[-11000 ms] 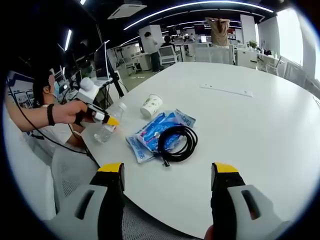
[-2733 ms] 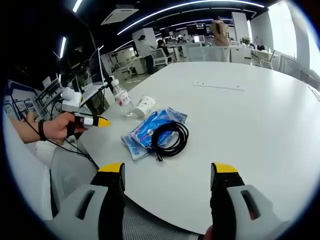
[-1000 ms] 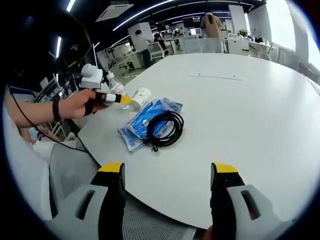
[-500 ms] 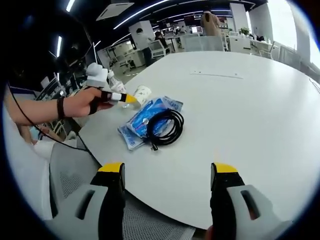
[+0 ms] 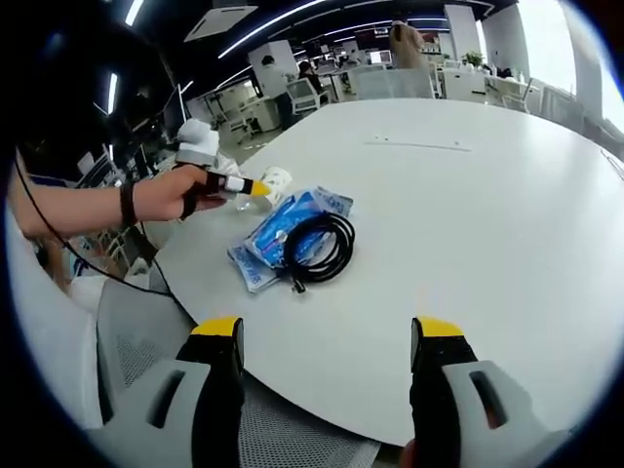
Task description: Arrange the tabletop items into an orderly group along one side of the table until the central work area is clear of visible clutter.
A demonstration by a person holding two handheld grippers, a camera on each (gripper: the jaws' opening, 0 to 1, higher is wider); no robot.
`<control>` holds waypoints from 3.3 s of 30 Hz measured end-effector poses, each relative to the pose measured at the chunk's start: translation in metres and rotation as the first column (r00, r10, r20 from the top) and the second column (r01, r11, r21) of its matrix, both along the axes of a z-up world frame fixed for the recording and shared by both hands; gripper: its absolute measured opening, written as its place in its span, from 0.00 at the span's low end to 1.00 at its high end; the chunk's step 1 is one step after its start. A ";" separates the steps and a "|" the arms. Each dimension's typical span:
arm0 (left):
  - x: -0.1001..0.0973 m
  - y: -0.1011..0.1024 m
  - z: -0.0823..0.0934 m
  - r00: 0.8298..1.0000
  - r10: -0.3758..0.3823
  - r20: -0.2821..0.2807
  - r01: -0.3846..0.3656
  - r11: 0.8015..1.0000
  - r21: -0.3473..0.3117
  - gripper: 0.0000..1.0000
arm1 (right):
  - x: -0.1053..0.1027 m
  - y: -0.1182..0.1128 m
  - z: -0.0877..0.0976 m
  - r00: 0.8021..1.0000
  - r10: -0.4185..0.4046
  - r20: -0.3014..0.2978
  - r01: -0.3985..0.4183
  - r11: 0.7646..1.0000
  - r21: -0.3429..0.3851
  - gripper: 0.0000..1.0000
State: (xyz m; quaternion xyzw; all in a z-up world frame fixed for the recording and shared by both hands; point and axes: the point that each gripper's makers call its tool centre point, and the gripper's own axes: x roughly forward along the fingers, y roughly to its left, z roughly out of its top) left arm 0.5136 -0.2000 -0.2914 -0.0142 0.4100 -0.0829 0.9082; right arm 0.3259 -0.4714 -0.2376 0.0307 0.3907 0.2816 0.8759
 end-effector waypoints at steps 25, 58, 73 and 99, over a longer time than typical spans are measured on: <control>-0.005 -0.002 -0.014 0.995 -0.079 -0.054 0.085 0.990 0.115 0.35 | 0.001 -0.004 0.001 1.000 -0.022 0.001 0.022 1.000 0.003 0.69; -0.093 0.000 0.028 0.955 -0.288 0.075 0.276 0.951 0.141 0.34 | 0.007 0.045 0.017 0.992 0.102 0.074 -0.104 0.994 0.028 0.66; -0.114 -0.069 0.054 0.869 -0.470 0.155 0.457 0.882 0.114 0.34 | 0.014 0.064 0.028 0.984 0.152 0.097 -0.157 0.987 0.044 0.64; -0.142 -0.122 0.074 0.710 -0.669 0.219 0.652 0.742 0.155 0.34 | 0.041 0.100 0.055 0.958 0.241 0.156 -0.256 0.963 0.087 0.59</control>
